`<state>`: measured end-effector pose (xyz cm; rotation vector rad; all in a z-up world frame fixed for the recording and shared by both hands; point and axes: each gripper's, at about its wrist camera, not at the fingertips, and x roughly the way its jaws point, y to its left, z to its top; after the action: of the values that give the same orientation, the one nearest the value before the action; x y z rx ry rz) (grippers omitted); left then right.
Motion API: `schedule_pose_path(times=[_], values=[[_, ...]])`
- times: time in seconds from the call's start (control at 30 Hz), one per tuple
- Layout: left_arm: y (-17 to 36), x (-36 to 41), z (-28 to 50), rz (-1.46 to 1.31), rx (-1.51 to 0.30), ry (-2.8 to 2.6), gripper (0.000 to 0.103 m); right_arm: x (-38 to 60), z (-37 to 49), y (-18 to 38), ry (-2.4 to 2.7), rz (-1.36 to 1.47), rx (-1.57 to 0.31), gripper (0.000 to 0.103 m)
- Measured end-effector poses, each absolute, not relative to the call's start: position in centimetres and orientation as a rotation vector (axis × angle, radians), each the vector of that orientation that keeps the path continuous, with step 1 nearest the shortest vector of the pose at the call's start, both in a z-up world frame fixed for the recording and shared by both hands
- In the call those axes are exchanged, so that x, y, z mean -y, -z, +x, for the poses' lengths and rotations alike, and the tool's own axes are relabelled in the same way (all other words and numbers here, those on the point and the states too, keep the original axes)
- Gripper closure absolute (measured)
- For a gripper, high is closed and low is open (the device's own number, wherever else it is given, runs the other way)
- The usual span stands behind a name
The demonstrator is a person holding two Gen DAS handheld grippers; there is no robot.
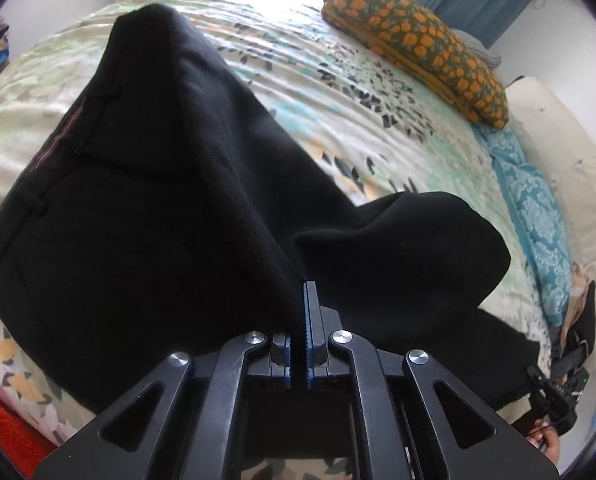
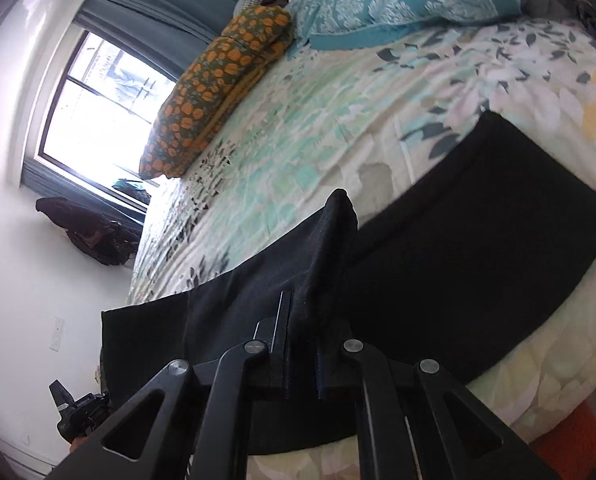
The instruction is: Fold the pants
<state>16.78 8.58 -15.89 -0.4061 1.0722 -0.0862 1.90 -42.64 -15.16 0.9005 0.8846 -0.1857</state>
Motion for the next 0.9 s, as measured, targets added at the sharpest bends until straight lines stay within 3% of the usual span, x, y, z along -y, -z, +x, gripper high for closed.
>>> schedule_pose_path(times=[0.9], values=[[14.9, -5.6, 15.6, -0.344, -1.057, 0.115, 0.1, 44.0, 0.6, 14.0, 0.293, 0.824, -0.85, 0.094]])
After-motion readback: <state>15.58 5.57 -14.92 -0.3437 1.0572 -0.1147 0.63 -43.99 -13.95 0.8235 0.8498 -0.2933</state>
